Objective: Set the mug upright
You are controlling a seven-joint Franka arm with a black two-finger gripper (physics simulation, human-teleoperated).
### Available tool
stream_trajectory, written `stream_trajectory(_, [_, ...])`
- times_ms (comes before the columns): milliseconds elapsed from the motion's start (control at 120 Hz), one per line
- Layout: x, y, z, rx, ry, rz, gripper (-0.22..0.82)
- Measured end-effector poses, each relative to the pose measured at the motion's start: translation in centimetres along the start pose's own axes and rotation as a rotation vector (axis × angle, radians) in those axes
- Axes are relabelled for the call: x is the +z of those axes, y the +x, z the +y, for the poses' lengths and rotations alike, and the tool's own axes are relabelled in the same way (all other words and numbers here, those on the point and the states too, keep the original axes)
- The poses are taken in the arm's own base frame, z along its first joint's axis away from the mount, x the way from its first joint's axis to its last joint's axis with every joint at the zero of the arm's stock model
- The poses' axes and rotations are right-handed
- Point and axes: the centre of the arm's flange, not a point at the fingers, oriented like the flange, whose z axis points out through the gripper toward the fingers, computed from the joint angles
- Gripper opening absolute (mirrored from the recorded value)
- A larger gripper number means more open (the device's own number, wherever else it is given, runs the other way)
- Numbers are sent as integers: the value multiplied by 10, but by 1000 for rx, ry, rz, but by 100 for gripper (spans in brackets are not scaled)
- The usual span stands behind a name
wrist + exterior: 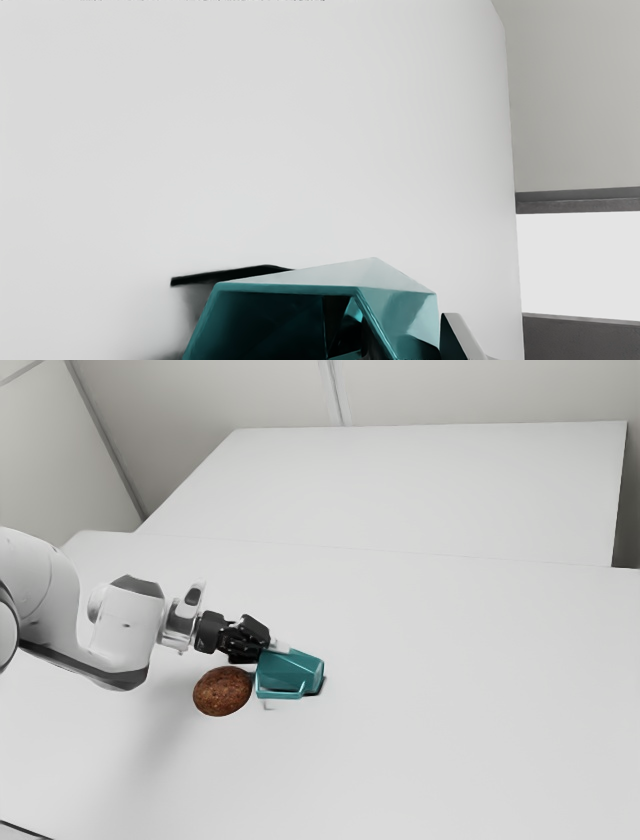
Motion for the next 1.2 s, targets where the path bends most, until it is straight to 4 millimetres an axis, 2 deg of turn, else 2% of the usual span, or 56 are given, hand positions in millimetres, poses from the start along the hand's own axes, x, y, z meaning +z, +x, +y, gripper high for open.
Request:
stream_trajectory(117, [1,3,8,18,-1,1,-10])
stream_trajectory(242, [-4,28,44,109,2,5,-13])
stream_trajectory(350, [-19,75,89,282,90,-47,-14])
stream_trajectory(442, [-23,115,107,412,239,-144,-15])
stream_trajectory(508, [-12,147,111,496,366,-232,-16])
stream_trajectory(592, [19,180,115,586,531,-358,-17])
stream_trajectory(683, [53,182,106,603,682,-484,-17])
stream_trajectory(775, [70,181,105,601,813,-547,-17])
stream_trajectory(917, [68,191,124,586,946,-514,-17])
stream_trajectory(1200, [81,197,123,495,1032,-369,-18])
